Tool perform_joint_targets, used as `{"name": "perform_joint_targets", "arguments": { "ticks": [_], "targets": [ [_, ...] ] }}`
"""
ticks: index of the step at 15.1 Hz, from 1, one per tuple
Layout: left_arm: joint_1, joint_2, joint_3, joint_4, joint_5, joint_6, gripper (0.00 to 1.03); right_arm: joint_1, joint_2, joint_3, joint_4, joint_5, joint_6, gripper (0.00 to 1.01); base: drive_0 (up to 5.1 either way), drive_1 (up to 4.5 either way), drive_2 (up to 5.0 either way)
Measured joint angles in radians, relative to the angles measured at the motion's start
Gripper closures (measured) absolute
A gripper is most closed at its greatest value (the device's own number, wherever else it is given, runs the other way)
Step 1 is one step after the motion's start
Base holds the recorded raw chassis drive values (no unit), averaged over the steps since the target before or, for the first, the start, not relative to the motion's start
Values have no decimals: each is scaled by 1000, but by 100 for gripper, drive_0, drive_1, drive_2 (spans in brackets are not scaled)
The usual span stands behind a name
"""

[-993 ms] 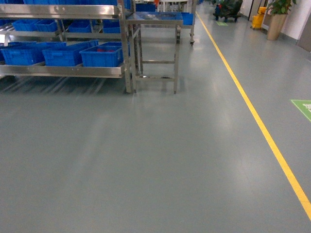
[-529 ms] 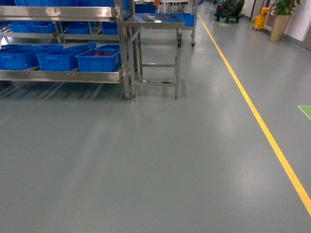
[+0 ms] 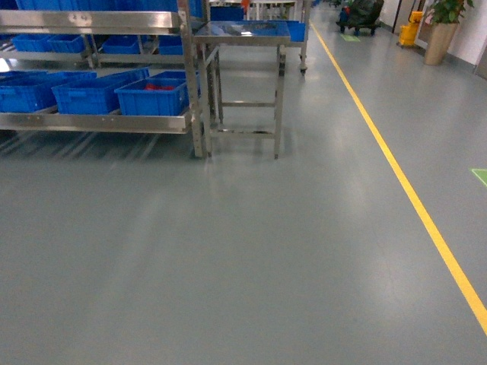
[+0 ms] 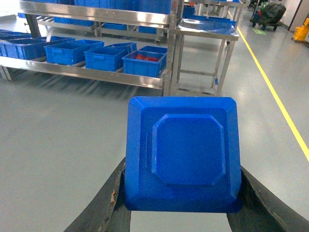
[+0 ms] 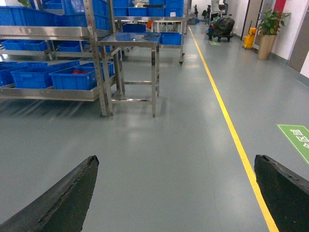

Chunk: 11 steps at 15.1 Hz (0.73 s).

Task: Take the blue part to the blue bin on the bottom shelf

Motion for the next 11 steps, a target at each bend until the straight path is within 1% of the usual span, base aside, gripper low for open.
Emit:
{"name": "perform_joint_targets", "arguments": {
  "ticks": [11],
  "targets": [
    [0,0,0,-4,1,0,59,0,0,0,-4,0,0,3,3,418,-412]
  ]
}}
